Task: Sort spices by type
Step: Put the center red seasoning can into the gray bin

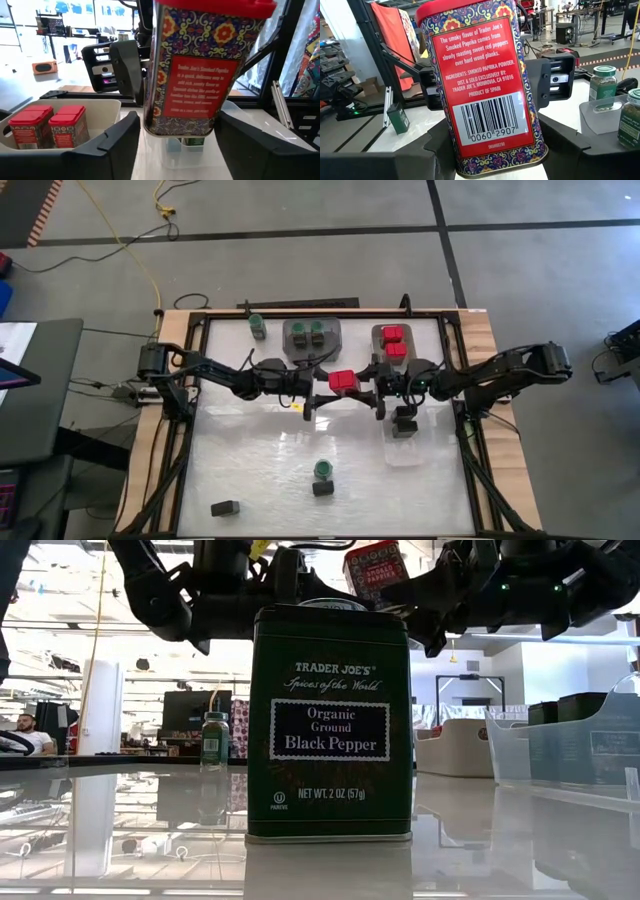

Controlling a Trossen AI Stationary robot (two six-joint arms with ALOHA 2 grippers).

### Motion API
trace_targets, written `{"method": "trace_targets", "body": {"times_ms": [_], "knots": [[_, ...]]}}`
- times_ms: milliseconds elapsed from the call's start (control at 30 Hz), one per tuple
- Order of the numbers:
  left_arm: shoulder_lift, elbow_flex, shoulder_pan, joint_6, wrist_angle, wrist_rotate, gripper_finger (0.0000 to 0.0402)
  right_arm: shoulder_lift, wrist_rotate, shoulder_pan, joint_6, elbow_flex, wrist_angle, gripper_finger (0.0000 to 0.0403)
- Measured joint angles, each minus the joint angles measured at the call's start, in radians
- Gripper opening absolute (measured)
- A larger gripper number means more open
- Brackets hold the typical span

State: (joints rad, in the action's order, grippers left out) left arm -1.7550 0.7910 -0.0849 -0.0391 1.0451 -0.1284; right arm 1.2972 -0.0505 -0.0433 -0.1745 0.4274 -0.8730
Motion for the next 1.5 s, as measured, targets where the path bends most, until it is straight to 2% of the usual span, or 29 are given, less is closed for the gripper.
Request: {"method": "trace_targets", "body": {"times_ms": [133, 267, 667, 1067, 1500], "knots": [[0.000, -0.001, 0.000, 0.000, 0.001, -0.001, 0.0219, 0.000, 0.000, 0.000, -0.001, 0.000, -0.001, 0.0244], [0.000, -0.001, 0.000, -0.001, 0.001, 0.000, 0.0217, 0.000, 0.000, 0.000, -0.001, 0.000, -0.001, 0.0244], [0.000, -0.001, 0.000, -0.007, -0.006, 0.017, 0.0240, 0.000, 0.000, 0.000, -0.001, 0.000, 0.003, 0.0244], [0.000, -0.001, 0.000, -0.051, -0.009, 0.021, 0.0292, 0.000, 0.000, -0.001, -0.001, 0.000, 0.002, 0.0244], [0.000, -0.001, 0.008, -0.052, -0.009, 0.021, 0.0296, 0.000, 0.022, -0.017, -0.001, 0.000, 0.016, 0.0244]]}}
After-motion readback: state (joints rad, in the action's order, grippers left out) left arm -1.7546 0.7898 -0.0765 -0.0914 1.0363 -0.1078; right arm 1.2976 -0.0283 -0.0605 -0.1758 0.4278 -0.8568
